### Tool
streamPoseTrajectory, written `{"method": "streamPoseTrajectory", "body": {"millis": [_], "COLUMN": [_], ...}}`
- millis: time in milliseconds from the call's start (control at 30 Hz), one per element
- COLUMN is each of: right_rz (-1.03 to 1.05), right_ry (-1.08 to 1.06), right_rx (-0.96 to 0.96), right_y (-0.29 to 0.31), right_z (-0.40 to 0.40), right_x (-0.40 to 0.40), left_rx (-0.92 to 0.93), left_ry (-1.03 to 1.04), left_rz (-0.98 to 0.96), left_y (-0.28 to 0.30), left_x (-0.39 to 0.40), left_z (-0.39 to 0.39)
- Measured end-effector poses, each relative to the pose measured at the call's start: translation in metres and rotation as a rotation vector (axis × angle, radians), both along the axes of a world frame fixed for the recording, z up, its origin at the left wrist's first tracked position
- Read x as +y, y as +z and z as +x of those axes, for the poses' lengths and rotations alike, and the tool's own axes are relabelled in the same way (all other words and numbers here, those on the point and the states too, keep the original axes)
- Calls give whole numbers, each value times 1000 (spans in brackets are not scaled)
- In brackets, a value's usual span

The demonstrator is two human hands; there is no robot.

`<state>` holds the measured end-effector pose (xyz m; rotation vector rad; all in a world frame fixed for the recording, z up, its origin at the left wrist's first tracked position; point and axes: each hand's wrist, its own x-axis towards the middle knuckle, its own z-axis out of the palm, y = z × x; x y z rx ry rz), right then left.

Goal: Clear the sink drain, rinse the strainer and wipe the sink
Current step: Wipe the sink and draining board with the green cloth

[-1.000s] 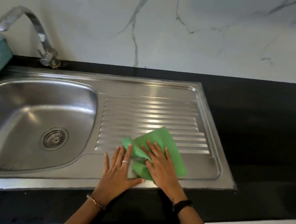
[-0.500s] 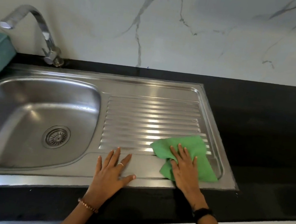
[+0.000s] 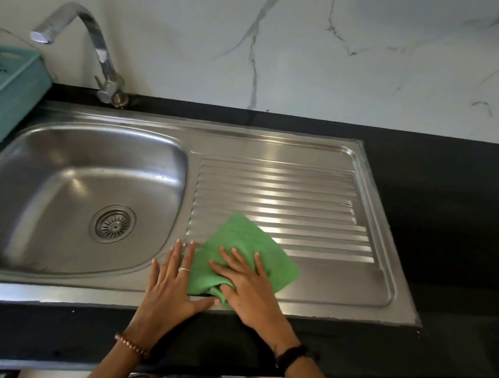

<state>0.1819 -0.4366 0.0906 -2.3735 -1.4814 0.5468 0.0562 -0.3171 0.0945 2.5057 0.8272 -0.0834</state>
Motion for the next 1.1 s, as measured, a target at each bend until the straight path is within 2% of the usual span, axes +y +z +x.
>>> {"method": "streamPoseTrajectory", "body": {"millis": [267, 367, 533, 600, 700, 900, 1100], "right_rz": [-122, -150, -153, -165, -189, -140, -117], "right_ry": [-429, -500, -523, -470, -279, 54, 277], "right_rx": [-74, -44, -19, -6, -48, -20, 53], "right_y": [12, 18, 17, 18, 18, 11, 2], "right_z": [95, 110, 90, 78, 48, -16, -46], "right_x": [-131, -157, -155, -148, -122, -23, 44], "left_rx": [6, 14, 25, 30, 38, 87, 115], "left_ry": [-383, -413, -363, -325, -253, -38, 136], "left_rz": [-17, -48, -33, -21, -2, 70, 69], "left_y": [0, 3, 5, 4, 0, -6, -7], "left_x": [-51, -56, -36, -22, 2, 51, 89], "left_z": [63, 67, 49, 34, 7, -57, -106]}}
